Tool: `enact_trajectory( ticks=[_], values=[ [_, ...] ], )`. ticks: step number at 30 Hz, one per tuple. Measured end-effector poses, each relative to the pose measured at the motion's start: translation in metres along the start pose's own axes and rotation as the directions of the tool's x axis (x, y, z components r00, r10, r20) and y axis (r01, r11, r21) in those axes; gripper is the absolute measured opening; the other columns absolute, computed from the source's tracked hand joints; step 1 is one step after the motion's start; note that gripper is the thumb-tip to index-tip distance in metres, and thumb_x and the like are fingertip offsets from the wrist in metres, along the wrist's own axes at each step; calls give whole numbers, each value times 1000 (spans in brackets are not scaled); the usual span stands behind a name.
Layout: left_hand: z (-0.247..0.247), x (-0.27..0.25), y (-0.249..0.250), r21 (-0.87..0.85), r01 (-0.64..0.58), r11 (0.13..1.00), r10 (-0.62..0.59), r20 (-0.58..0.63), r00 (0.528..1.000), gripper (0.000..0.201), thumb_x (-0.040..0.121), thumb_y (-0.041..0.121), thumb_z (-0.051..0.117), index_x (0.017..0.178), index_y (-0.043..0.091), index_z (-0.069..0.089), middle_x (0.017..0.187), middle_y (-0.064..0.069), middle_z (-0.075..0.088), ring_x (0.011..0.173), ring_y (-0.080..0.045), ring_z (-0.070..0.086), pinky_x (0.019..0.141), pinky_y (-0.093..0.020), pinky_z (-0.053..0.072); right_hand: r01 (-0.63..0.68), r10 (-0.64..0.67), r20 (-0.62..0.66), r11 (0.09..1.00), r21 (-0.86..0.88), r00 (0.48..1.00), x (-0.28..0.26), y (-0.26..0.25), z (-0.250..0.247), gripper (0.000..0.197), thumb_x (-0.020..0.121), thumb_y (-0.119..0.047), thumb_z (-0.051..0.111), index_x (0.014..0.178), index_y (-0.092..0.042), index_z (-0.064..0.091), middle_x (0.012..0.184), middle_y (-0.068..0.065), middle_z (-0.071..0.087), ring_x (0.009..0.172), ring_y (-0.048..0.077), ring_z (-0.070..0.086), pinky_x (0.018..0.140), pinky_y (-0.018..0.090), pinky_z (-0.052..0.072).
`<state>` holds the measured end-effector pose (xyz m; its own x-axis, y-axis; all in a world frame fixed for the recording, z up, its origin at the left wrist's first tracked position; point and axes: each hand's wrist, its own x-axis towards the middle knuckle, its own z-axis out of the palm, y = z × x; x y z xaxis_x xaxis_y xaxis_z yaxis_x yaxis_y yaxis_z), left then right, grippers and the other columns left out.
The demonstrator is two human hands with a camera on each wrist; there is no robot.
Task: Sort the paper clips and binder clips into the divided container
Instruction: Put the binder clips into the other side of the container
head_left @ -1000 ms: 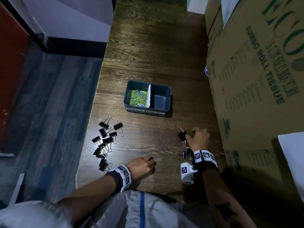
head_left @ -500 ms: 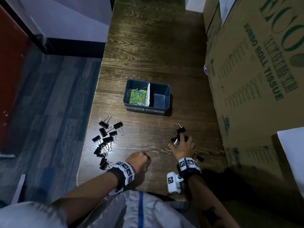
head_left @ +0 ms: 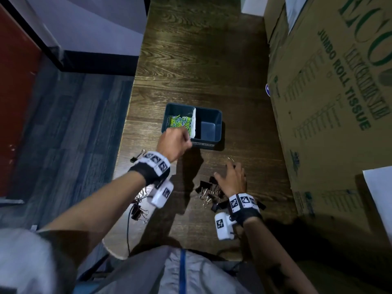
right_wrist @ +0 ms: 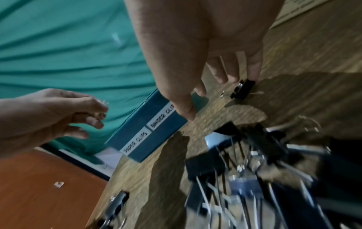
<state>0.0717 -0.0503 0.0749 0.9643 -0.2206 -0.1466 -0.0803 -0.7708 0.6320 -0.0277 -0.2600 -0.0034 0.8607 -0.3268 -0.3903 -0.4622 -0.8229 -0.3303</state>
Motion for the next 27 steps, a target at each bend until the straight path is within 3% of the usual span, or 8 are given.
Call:
enact_trajectory(
  ticks=[5, 9, 12, 16, 18, 21, 24, 27],
  values=[
    [-21, 35, -13, -77, 56, 995, -67, -140, 988, 9, 87, 6, 66, 92, 13, 70, 85, -4, 72, 79, -19, 67, 79, -35, 58, -36, 36, 26, 999, -19, 999, 29, 3, -12, 58, 84, -42, 73, 135, -26, 50, 147, 9, 34, 136, 33, 36, 107, 56, 40],
    [-16, 9, -51, 36, 144, 989, -136, -181, 974, 11, 87, 9, 66, 96, 15, 65, 96, -6, 69, 79, -21, 65, 69, -31, 53, -76, 72, 161, 997, 18, 984, 34, 7, -8, 75, 87, -43, 71, 152, -32, 35, 166, 7, 9, 151, 37, 13, 117, 63, 23],
    [-7, -16, -88, 179, 300, 937, -289, -89, 953, 37, 89, 26, 65, 121, 13, 53, 126, -16, 52, 106, -30, 55, 89, -40, 49, -33, 27, 247, 999, 20, 969, 25, 4, 3, 84, 87, -50, 69, 156, -37, 23, 168, 4, -3, 153, 38, 2, 118, 65, 18],
    [14, -45, -124, 290, 489, 822, -537, 112, 836, 81, 86, 58, 59, 150, 29, 18, 156, -15, 13, 140, -45, 18, 105, -62, 31, 85, -56, 303, 993, -86, 951, 7, -7, 20, 85, 85, -64, 63, 156, -40, 22, 168, 5, -6, 153, 36, 0, 118, 62, 14],
    [31, -58, -126, 300, 468, 831, -532, 185, 826, 83, 87, 60, 56, 151, 36, 9, 159, -11, 2, 141, -47, 9, 105, -66, 29, 154, -106, 323, 980, -127, 940, -1, -13, 26, 84, 85, -66, 61, 155, -40, 23, 167, 5, -8, 153, 34, -4, 118, 62, 12],
    [54, -77, -112, 381, 326, 865, -430, 231, 873, 79, 92, 55, 50, 153, 36, 4, 162, -9, -5, 144, -46, -1, 111, -64, 23, 271, -202, 334, 947, -174, 921, -13, -24, 37, 75, 91, -54, 61, 155, -34, 26, 168, 5, -4, 153, 33, 0, 118, 58, 14],
    [75, -90, -91, 422, 156, 893, -299, 297, 907, 74, 96, 43, 48, 153, 32, 2, 162, -7, -2, 145, -43, -1, 112, -61, 22, 370, -301, 304, 906, -204, 904, -26, -33, 46, 71, 91, -38, 65, 153, -29, 33, 166, 3, 12, 148, 33, 16, 117, 52, 22],
    [82, -99, -73, 409, 36, 912, -211, 393, 895, 75, 96, 33, 49, 154, 29, 1, 161, -4, 3, 146, -37, 3, 112, -56, 27, 429, -388, 264, 895, -120, 883, -32, -32, 43, 62, 88, -29, 69, 146, -29, 45, 157, -2, 33, 140, 28, 32, 113, 47, 29]
  ],
)
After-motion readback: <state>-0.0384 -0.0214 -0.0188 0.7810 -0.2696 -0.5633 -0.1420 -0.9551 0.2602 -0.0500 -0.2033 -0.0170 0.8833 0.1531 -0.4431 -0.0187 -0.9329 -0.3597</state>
